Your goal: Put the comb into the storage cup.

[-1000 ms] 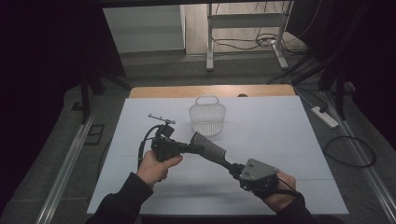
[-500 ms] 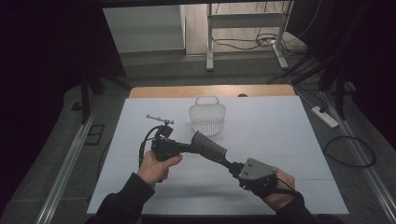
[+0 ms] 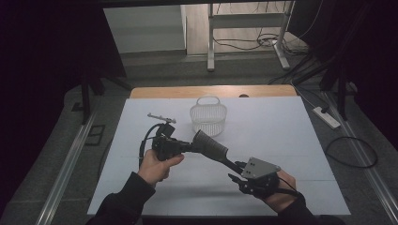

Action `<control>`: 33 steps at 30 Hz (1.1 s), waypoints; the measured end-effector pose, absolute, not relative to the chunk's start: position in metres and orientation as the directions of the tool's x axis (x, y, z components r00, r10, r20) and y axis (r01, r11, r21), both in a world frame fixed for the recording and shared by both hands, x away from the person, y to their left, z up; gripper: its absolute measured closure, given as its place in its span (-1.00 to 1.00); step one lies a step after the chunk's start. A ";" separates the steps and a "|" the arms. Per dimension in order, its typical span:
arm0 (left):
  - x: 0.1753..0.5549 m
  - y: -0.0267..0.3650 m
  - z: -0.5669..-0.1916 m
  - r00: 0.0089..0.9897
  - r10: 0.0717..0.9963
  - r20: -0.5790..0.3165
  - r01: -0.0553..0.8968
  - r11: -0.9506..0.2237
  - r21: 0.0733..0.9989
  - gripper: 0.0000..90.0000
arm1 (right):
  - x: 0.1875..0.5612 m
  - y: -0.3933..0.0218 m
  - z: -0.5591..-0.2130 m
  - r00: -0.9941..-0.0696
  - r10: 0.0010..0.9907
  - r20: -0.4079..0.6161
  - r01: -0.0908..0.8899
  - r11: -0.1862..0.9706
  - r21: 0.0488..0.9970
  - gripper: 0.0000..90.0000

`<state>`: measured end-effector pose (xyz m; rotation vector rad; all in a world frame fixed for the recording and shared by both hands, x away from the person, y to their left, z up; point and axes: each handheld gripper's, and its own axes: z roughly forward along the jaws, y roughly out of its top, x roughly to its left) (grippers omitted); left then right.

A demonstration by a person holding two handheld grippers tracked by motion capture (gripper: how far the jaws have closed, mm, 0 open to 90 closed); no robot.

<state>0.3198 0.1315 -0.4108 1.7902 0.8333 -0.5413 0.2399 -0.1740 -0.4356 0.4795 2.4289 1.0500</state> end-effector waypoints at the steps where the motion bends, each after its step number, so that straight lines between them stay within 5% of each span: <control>1: 0.320 0.132 -0.410 0.658 0.286 -0.696 0.752 -0.218 0.622 0.87 | 0.240 -0.174 -0.436 -0.839 0.479 -0.260 0.139 0.649 0.748 0.16; 16: 0.322 0.132 -0.399 0.712 0.343 -0.613 0.698 -0.257 0.668 0.87 | 0.248 -0.185 -0.435 -0.816 0.549 -0.180 0.243 0.609 0.755 -0.32; 33: 0.329 0.134 -0.392 0.738 0.413 -0.533 0.659 -0.276 0.699 0.87 | 0.258 -0.207 -0.438 -0.795 0.602 -0.067 0.376 0.577 0.725 -0.63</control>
